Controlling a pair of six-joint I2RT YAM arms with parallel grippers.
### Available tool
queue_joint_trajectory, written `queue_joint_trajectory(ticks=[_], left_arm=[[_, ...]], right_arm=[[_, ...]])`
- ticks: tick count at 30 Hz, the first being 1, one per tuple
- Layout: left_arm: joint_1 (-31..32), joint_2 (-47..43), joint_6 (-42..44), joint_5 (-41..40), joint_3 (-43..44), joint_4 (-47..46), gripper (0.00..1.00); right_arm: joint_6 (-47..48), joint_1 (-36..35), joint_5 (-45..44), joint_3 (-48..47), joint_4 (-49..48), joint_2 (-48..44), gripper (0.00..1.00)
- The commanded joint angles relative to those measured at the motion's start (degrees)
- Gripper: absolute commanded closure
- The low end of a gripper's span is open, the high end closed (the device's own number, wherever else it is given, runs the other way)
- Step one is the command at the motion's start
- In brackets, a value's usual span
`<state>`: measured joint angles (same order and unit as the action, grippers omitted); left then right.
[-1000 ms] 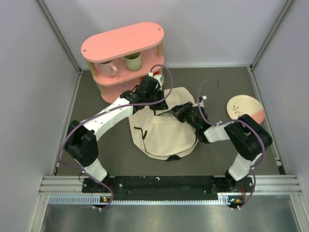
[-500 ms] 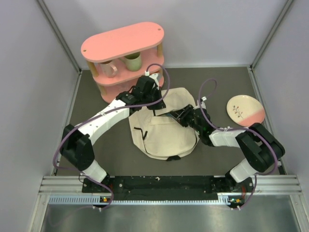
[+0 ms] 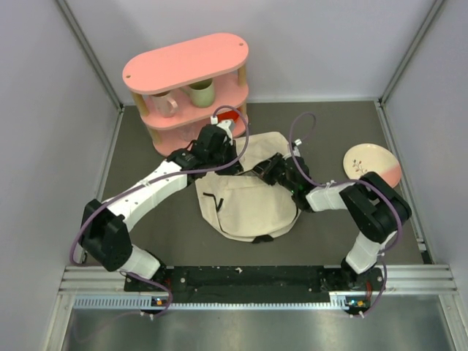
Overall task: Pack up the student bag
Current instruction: Place the personal item in the student bag.
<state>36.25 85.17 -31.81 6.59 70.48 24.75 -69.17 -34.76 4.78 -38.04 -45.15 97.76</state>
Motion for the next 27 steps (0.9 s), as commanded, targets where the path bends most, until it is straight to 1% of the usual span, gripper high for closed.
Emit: queue_joint_trajectory(ticks=[1,3,6,9,10,12,13,15,17,19,20,22,25,27], left_arm=[[-0.3,-3.4,-1.1,-1.1,-1.6,-3.0,1.00],[-0.3,-3.7,-1.2,-1.2,-2.1,-3.2,1.00],[-0.3,-4.3,-1.1,-1.9,-2.6,-3.0,1.00],[-0.4,-5.3,-1.8,-3.9,-3.5,-2.1,1.00],[-0.4,-6.0,-1.8,-4.3,-4.3,-2.0,1.00],[-0.6,-6.7,-2.1,-4.9,-5.1,-2.3,1.00],[-0.7,-7.3,-2.2,-4.9,-5.8,-2.4,1.00],[-0.8,-8.1,-2.2,-5.4,-6.3,-2.5,1.00],[-0.9,-8.6,-2.3,-5.9,-7.0,-2.4,1.00],[-1.0,-9.6,-2.5,-6.1,-7.9,-2.3,0.98],[-1.2,-9.9,-2.7,-8.0,-8.2,-2.3,0.97],[-1.7,-11.2,-3.1,-8.6,-9.1,-2.3,0.91],[-2.5,-13.1,-3.3,-9.6,-10.7,-2.3,0.87],[-3.1,-14.4,-3.8,-10.2,-11.8,-2.5,0.82]], right_arm=[[-0.9,-0.6,-1.1,-4.4,-8.4,2.4,0.93],[-0.6,-0.9,-0.7,-5.1,-8.0,3.1,0.91],[0.1,-1.0,-1.4,-4.2,-6.2,2.8,0.80],[2.2,-1.0,-2.9,-1.8,0.1,-0.5,0.78],[3.4,-1.0,-3.0,-0.4,1.0,-1.7,0.72],[5.3,-1.2,-3.4,1.5,3.7,-4.6,0.67],[6.7,-0.8,-3.2,2.0,4.5,-5.5,0.60],[7.3,-1.0,-2.7,3.1,7.5,-8.1,0.54],[8.3,-1.0,-2.3,4.5,8.3,-9.9,0.52],[9.2,-1.0,-2.5,5.6,10.4,-12.8,0.50],[9.8,-1.0,-2.3,5.5,14.3,-13.6,0.50],[11.5,-1.0,-1.6,5.4,17.4,-16.5,0.50],[14.0,-1.7,-1.5,6.6,21.8,-22.0,0.52],[15.8,-2.6,-2.3,6.7,26.1,-25.4,0.52]])
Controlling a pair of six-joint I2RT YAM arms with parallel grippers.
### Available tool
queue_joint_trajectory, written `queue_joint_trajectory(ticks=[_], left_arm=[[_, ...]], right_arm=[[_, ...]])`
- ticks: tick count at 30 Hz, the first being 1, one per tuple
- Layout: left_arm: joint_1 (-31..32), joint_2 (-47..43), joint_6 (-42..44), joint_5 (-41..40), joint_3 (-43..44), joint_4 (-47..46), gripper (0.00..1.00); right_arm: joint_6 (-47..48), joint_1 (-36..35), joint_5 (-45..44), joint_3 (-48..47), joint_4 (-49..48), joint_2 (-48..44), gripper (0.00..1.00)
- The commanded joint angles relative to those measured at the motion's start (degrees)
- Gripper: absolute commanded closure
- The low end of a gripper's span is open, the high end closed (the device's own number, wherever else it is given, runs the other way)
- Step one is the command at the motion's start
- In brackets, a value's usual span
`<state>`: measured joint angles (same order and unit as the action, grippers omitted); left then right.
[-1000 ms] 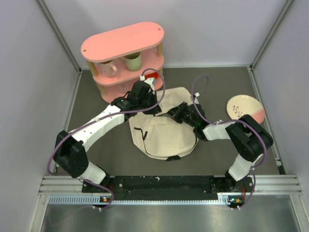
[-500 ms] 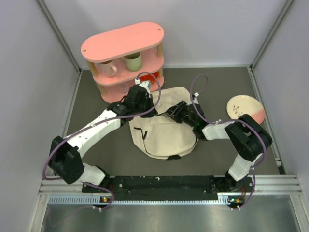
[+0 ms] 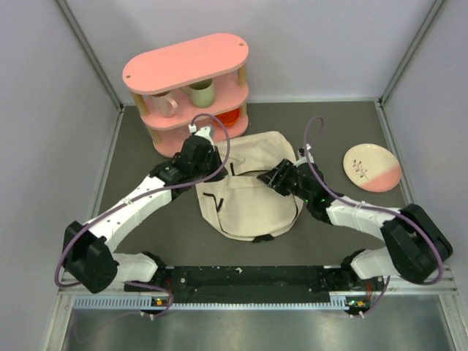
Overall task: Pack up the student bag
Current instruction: Place the personal item in the student bag, then zip the student bag at the center of the board.
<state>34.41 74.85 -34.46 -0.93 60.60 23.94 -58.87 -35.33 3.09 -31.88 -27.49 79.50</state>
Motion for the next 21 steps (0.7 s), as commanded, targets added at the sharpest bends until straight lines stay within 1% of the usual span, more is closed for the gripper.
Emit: queue_joint_trajectory(ticks=[1,4,5,7,8,10,11,14,15,19,21], left_arm=[[-2.1,-4.5,-1.2,-2.7,-3.2,-2.1,0.74],[-4.2,-5.9,-1.9,-2.0,-5.7,-3.0,0.44],[-4.8,-6.2,-2.2,-0.9,-6.3,-3.3,0.40],[-6.5,-6.8,-2.5,0.4,-8.1,-4.4,0.33],[-7.0,-7.0,-3.1,2.5,-8.8,-5.0,0.26],[-8.6,-7.1,-3.6,4.3,-10.5,-6.4,0.22],[-9.0,-7.1,-4.2,5.1,-11.0,-7.0,0.18],[-10.6,-7.3,-5.4,8.0,-13.4,-10.1,0.14],[-10.9,-7.4,-5.7,9.3,-14.5,-11.0,0.12],[-12.6,-6.3,-6.8,10.8,-16.6,-13.3,0.05],[-13.1,-5.7,-7.7,11.6,-18.0,-16.3,0.03]], right_arm=[[7.1,-2.3,-0.8,0.4,9.9,-10.3,0.51],[10.3,-2.6,-1.8,-0.1,14.5,-15.2,0.50],[11.1,-2.7,-1.6,-0.7,15.8,-15.9,0.50],[13.9,-2.6,-1.2,-3.4,18.7,-16.7,0.44],[14.7,-2.6,-0.6,-4.5,20.0,-16.4,0.43],[16.6,-2.6,0.5,-8.2,21.3,-15.7,0.42],[17.4,-2.6,2.3,-9.3,22.0,-14.6,0.42],[18.9,-2.6,5.2,-14.8,24.9,-11.8,0.42],[19.1,-2.6,6.0,-17.5,25.5,-9.7,0.42],[21.2,-2.6,8.9,-23.3,27.3,-4.5,0.42],[22.7,-2.6,11.2,-27.3,31.3,-1.0,0.43]])
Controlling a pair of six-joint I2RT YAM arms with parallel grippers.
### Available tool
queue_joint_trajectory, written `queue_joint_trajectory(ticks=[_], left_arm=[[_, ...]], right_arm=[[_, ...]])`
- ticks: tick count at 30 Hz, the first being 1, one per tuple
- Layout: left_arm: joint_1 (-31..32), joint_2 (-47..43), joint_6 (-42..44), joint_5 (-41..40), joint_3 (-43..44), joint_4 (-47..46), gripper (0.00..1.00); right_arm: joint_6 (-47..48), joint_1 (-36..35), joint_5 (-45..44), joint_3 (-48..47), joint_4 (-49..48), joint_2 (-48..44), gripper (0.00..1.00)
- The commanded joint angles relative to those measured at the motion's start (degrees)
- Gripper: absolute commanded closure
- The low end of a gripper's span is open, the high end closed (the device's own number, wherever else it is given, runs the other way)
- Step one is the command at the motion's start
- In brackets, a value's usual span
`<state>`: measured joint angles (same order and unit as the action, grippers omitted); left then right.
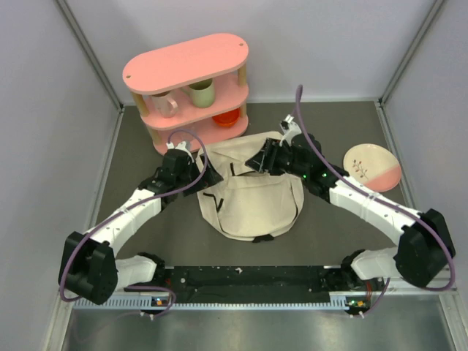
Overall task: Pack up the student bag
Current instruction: Zip the student bag at the center of the board.
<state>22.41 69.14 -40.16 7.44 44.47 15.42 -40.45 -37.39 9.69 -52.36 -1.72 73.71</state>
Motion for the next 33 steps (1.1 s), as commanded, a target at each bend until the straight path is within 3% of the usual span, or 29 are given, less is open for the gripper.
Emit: queue_joint_trajectory(ticks=[1,15,33], left_arm=[[-1.5,0.4,-3.0,4.8,-2.4,-9.1,0.03],[-2.3,10.5,-7.0,9.4,-3.6,-19.3,0.04],[-2.4,12.4,-9.6,13.7,-8.9,-28.6,0.12]], right_arm=[[4.6,-0.8,4.6,-7.9,6.1,5.8,0.44],[8.8,-3.0,3.2,-22.5,11.3,21.3,0.57],[11.3,-5.2,0.1,-28.2,15.8,31.9,0.59]])
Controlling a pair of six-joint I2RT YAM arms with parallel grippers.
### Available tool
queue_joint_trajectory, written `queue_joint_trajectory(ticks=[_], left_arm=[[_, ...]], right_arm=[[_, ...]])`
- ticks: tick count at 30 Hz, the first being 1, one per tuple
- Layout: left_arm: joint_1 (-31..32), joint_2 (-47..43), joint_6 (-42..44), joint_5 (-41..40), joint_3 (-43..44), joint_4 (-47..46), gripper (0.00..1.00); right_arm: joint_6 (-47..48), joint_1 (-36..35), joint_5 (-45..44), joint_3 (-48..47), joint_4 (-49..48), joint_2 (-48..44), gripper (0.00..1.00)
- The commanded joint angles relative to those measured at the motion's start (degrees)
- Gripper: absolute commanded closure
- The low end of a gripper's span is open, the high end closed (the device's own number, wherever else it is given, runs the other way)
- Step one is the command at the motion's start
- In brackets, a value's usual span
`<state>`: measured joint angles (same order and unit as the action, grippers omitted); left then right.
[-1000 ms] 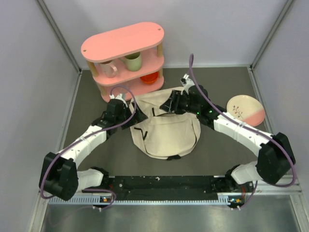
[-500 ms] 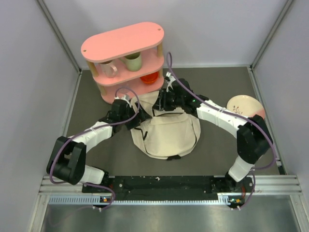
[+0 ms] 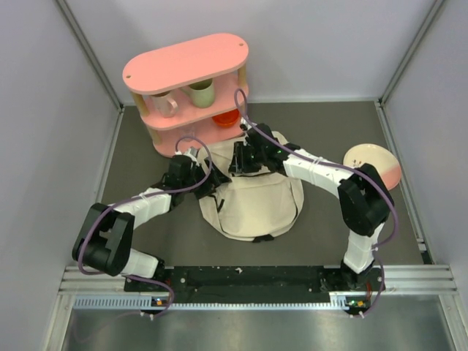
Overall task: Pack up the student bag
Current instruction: Zip the student bag at the center of the board.
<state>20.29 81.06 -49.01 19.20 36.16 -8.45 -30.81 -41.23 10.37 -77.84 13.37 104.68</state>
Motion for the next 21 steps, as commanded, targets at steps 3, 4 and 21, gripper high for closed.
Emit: queue_joint_trajectory(ticks=[3,4,21], left_arm=[[-0.3,0.3,-0.8,2.0,-0.7,-4.9,0.14],[-0.3,0.3,-0.8,1.9,-0.8,-4.8,0.14],[-0.3,-2.1,-0.1,0.8,-1.9,-3.0,0.19]], right_arm=[[2.0,-1.6,-0.7,-3.3,0.5,1.7,0.60],[1.9,-1.7,-0.8,-3.5,0.3,1.8,0.60],[1.8,-3.0,-3.3,-3.5,0.2,2.6,0.97]])
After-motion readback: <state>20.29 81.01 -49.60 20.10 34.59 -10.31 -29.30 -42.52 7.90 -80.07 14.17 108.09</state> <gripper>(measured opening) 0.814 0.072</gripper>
